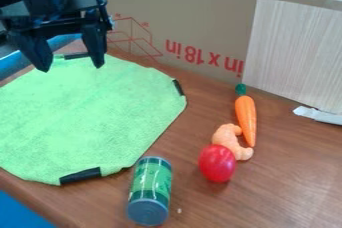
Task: Put the beige figure on the top right of the cloth
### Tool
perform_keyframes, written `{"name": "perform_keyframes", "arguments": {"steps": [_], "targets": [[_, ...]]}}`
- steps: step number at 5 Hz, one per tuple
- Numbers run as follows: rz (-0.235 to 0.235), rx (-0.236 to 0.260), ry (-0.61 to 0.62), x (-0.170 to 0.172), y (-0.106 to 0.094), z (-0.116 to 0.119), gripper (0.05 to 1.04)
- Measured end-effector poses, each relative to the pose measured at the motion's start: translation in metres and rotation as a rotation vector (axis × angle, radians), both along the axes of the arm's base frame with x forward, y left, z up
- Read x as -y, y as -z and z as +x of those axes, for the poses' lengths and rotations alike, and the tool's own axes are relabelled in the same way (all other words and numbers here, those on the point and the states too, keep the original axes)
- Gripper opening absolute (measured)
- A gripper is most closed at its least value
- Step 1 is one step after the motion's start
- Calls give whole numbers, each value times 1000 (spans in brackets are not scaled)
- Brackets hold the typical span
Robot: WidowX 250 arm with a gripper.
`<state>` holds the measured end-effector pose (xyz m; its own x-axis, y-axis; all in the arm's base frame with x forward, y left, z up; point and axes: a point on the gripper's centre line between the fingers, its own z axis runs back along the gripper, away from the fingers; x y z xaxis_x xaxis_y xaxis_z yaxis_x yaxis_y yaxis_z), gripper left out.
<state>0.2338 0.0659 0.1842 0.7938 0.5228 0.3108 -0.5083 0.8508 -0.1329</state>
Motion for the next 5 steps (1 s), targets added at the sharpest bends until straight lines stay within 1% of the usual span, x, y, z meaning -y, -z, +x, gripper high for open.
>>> {"name": "perform_keyframes", "arguments": {"steps": [1, 2, 3, 4, 5], "targets": [[-10, -20, -6, 0, 6, -1, 1005], [-40, -49, 22, 13, 18, 8, 1005], [-79, -97, 18, 23, 33, 14, 1005], [-89, -82, 3, 38, 42, 28, 1005], [-102, -23, -48, 59, 54, 48, 1005]]}}
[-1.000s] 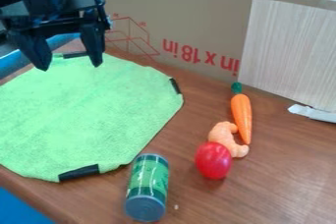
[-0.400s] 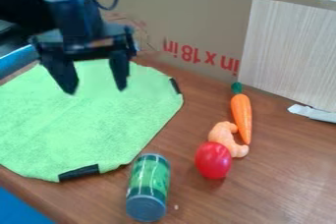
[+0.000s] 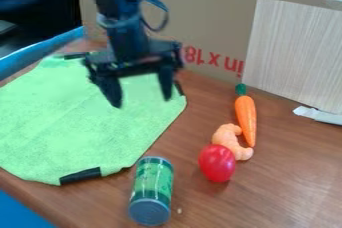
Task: Put the beige figure on the top right of the cloth
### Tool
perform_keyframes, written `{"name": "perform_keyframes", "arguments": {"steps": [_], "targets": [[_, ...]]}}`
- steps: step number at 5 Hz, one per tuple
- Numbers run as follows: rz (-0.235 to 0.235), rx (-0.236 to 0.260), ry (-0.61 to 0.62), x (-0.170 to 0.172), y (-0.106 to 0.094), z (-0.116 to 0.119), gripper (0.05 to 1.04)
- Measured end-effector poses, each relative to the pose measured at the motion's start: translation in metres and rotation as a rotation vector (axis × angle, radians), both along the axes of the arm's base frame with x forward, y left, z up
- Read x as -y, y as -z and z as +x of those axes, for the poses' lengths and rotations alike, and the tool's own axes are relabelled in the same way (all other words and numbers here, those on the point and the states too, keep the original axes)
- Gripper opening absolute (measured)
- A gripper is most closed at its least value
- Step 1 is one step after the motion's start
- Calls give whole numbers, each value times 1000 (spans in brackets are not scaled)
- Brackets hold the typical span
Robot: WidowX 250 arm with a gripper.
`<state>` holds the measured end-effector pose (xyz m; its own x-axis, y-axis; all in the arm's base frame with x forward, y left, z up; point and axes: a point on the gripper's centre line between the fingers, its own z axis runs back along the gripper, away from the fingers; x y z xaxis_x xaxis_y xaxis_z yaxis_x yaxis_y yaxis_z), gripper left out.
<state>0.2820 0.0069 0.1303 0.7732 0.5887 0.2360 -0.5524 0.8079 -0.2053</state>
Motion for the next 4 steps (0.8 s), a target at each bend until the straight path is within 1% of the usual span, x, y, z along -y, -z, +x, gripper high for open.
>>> {"name": "perform_keyframes", "arguments": {"steps": [1, 2, 4], "targets": [[-20, 28, -50, 16, 11, 13, 1005], [-29, 34, -80, 30, 22, 25, 1005], [-14, 8, -128, 47, 41, 56, 1005]]}}
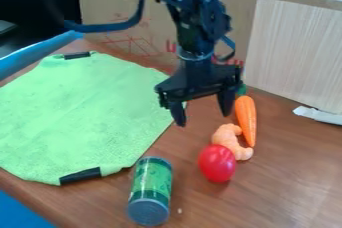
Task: Put the beige figure on the top right of the cloth
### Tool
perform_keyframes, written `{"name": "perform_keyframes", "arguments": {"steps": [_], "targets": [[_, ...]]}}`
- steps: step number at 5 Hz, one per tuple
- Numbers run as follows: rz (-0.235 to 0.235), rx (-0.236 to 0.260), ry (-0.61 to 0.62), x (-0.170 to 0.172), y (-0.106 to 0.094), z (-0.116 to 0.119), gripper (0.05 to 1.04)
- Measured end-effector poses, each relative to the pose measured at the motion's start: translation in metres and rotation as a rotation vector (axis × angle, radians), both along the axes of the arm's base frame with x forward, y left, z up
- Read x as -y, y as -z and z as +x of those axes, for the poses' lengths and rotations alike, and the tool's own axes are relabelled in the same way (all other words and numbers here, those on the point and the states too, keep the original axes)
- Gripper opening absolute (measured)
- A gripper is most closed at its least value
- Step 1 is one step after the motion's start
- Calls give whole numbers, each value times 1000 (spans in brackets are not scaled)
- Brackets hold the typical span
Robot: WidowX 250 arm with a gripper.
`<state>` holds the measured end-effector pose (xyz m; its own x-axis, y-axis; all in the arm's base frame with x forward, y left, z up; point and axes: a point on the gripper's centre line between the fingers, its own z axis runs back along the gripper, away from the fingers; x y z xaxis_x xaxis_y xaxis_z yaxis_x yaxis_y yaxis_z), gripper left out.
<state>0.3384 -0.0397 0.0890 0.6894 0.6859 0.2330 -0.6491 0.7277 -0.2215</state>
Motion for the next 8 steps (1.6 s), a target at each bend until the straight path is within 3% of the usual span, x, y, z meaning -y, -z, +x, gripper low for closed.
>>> {"name": "perform_keyframes", "arguments": {"steps": [2, 5, 8], "targets": [[25, -29, -27, 5, 14, 19, 1005], [36, -27, -19, 17, 28, 20, 1005], [87, -44, -30, 27, 55, 21, 1005]]}}
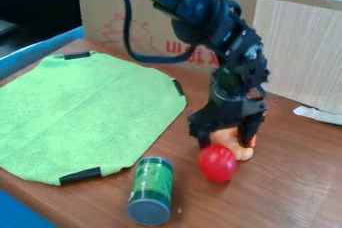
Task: Put the beige figure on the top right of the cloth
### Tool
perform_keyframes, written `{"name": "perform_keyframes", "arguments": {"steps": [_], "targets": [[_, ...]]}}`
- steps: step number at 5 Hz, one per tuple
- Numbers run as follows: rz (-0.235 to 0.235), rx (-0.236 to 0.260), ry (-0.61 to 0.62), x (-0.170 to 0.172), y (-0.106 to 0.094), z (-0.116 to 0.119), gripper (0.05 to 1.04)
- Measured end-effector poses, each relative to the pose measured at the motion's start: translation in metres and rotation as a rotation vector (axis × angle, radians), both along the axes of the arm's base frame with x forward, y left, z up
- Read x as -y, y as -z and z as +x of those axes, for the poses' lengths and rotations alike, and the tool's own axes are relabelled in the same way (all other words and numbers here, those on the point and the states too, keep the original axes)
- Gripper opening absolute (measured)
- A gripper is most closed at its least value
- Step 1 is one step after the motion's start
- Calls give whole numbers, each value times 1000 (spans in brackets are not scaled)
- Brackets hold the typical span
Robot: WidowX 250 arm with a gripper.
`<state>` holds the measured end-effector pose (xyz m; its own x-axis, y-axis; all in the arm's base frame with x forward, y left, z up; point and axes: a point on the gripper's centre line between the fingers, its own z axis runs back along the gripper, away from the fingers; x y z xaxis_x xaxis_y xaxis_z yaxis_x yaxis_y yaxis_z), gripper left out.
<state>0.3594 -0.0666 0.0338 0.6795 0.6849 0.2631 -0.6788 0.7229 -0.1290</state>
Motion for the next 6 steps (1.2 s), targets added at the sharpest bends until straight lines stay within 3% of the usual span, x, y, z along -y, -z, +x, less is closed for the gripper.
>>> {"name": "perform_keyframes", "arguments": {"steps": [2, 3, 6], "targets": [[17, 8, 5, 0, 3, 10, 952], [15, 13, -15, -6, 2, 14, 673], [-32, -16, -53, -25, -6, 13, 641]]}}
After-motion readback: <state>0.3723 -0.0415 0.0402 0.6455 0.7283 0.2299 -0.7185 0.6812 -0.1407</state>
